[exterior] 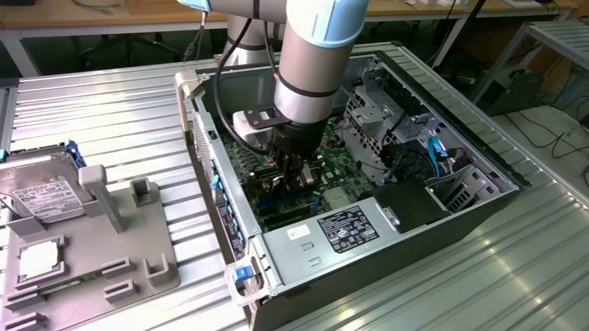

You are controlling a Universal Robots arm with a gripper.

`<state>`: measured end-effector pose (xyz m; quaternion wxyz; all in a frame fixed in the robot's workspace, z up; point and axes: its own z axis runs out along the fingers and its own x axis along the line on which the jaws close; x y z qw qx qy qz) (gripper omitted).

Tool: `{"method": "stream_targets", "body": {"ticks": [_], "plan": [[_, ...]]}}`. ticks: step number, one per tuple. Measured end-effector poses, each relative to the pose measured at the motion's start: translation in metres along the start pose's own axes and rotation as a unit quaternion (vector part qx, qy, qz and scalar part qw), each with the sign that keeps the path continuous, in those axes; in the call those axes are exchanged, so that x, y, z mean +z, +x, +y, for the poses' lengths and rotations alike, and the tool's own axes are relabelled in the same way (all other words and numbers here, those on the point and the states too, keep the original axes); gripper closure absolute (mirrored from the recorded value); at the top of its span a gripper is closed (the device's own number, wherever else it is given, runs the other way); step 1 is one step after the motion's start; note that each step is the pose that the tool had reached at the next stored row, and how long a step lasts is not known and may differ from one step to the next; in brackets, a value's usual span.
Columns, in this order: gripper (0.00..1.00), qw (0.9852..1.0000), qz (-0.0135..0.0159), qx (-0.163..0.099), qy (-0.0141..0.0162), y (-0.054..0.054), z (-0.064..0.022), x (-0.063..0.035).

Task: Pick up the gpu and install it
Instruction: 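Insert the gpu into the slot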

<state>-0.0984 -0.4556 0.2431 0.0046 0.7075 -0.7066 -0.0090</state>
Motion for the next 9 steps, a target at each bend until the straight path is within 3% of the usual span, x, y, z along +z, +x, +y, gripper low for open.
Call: {"method": "stream_targets", "body": {"ticks": [9], "plan": [[0.72,1.0,0.0006,0.0,-0.0002,0.0001,-0.0005,-0.0016]]}}
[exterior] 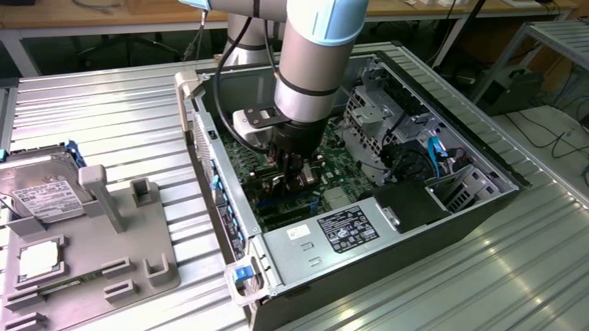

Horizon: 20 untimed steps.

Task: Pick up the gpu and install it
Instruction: 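Insert the gpu into the slot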

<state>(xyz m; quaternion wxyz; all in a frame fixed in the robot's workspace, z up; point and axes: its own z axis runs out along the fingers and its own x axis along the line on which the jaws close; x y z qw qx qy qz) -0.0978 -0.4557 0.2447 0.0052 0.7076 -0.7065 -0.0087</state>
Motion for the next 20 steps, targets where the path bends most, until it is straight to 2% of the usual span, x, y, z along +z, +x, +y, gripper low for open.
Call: {"method": "stream_targets", "body": {"ticks": [20], "plan": [[0.72,1.0,-0.0001,0.001,0.0001,-0.0017,-0.0007,-0.0001]]}}
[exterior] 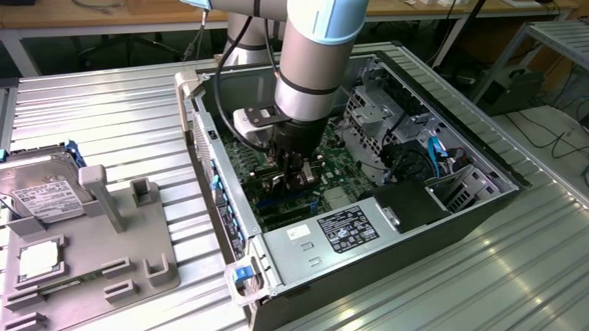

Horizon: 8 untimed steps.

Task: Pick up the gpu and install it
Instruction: 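Insert the gpu into the slot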

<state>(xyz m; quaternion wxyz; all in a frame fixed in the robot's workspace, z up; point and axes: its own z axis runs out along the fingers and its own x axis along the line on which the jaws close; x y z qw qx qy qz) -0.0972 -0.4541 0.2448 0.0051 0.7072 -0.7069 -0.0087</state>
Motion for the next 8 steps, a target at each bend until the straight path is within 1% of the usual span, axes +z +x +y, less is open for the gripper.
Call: {"method": "stream_targets", "body": {"ticks": [2,3,4,5,6,7,8], "plan": [[0.72,1.0,-0.0001,0.0,0.0,0.0,-0.0001,0.0],[0.72,1.0,-0.0004,0.001,0.0,0.0,-0.0021,0.0],[0.72,1.0,-0.0015,0.001,0.0008,0.0001,-0.0021,-0.0001],[0.72,1.0,-0.001,0.001,0.0007,0.0002,-0.0001,0.003],[0.72,1.0,-0.0013,0.001,0.0008,0.0001,0.0006,0.0044],[0.72,1.0,-0.0017,0.001,0.0009,0.0,0.0007,-0.0007],[0.72,1.0,-0.0014,0.001,0.0008,0.0001,0.0008,-0.0011]]}}
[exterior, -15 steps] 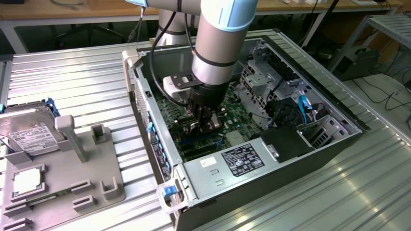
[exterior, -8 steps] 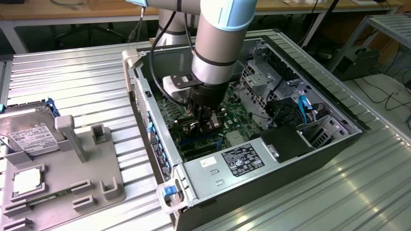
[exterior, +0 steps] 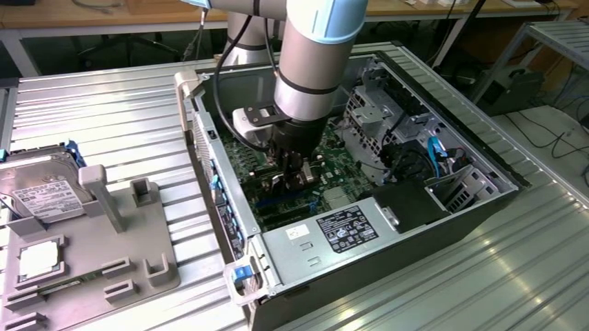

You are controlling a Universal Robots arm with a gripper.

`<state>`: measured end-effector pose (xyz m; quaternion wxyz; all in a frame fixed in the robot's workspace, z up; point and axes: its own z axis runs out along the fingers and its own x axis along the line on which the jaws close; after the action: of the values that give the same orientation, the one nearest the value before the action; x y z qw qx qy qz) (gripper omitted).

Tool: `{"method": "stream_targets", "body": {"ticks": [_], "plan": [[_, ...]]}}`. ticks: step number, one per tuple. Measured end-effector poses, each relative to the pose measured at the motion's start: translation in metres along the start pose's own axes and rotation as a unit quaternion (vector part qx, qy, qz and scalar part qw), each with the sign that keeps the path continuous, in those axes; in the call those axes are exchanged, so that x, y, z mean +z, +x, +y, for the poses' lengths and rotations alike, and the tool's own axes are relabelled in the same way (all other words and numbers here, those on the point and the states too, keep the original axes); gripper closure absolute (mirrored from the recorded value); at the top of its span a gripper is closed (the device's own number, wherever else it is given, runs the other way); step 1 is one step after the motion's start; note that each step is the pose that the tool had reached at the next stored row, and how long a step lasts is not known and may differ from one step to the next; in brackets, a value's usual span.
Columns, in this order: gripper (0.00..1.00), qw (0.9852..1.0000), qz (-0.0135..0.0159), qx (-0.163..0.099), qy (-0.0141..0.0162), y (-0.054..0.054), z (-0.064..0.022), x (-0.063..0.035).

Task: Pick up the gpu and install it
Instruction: 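Insert the gpu into the slot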

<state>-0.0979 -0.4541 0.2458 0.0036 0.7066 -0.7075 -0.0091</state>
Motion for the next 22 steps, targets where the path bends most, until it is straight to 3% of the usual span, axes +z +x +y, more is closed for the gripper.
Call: {"method": "stream_targets", "body": {"ticks": [2,4,5,22], "plan": [[0.72,1.0,-0.0007,0.0,0.0,0.0,0.0,0.0],[0.72,1.0,-0.0048,0.0,0.0,-0.0001,0.0,0.0],[0.72,1.0,-0.0052,0.0,0.0,-0.0002,0.0,0.0],[0.72,1.0,-0.005,0.0,0.0,0.0016,0.001,0.0027]]}}
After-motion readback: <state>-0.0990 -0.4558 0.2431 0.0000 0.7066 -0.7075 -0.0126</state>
